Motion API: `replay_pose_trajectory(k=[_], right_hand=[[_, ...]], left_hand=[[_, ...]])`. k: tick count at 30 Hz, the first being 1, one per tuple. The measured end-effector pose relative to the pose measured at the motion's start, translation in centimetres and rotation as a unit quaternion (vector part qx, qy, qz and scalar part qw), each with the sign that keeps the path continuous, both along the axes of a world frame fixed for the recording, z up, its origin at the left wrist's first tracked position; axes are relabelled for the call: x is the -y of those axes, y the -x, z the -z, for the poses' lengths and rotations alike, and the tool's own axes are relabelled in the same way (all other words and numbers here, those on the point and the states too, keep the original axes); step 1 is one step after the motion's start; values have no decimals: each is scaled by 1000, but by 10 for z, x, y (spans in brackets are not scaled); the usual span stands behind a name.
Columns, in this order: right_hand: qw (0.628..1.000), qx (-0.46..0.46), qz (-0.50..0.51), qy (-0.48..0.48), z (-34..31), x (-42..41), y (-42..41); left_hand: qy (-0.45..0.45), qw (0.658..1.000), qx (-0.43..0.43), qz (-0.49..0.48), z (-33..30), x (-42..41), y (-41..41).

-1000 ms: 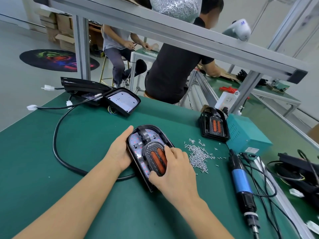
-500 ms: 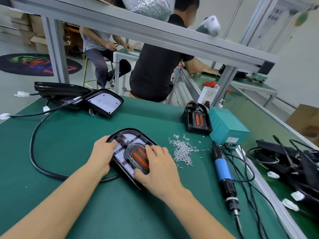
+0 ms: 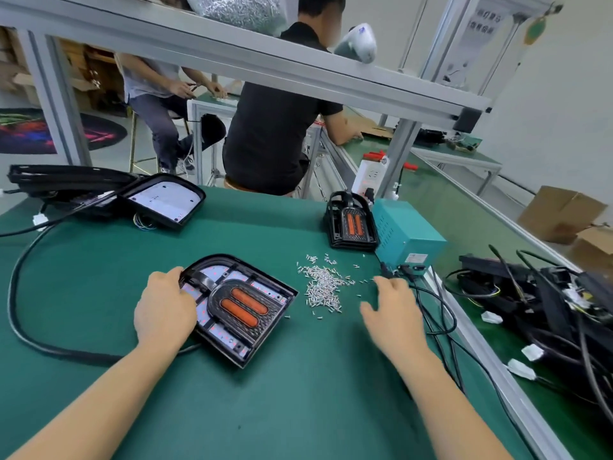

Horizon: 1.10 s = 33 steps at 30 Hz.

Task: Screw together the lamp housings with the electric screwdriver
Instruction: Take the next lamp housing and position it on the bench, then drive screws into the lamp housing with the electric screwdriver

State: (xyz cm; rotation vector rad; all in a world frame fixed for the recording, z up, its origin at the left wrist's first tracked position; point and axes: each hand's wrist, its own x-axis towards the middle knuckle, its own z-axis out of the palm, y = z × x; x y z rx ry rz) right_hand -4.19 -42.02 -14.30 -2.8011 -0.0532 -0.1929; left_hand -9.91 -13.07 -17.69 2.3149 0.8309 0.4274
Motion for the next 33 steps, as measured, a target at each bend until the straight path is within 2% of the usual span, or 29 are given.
replay_pose_trajectory(k=[3, 7, 10, 14, 16, 18, 21, 23, 25, 28, 33], right_hand=[[993, -45, 78, 74, 2, 28, -2], [985, -131, 98, 57, 7, 42, -3], [986, -131, 97, 35, 10, 44, -6], [982, -151, 108, 24, 9, 42, -12], [981, -160, 107, 9, 9, 41, -16], [982, -162, 101, -7, 6, 39, -20], [980, -168, 94, -55, 4, 38, -26], [972, -170, 82, -144, 6, 38, -29], [935, -170, 80, -300, 7, 39, -29], [835, -174, 108, -511, 4, 43, -30], [699, -155, 66, -695, -11, 46, -30]], left_hand=[[1, 1000, -5, -10, -4, 6, -1], [-39, 999, -15, -7, -11, 1, -1], [-116, 991, 72, 0, -32, 8, -3], [-186, 947, 217, 148, -61, 55, -12], [-206, 921, 236, 232, -68, 80, -17], [-241, 904, 185, 301, -69, 100, -25], [-324, 872, 35, 366, -61, 120, -43], [-363, 854, -38, 371, -55, 130, -51], [-385, 845, -82, 361, -49, 137, -55], [-380, 850, -114, 346, -41, 143, -56], [-386, 843, -145, 346, -33, 145, -59]])
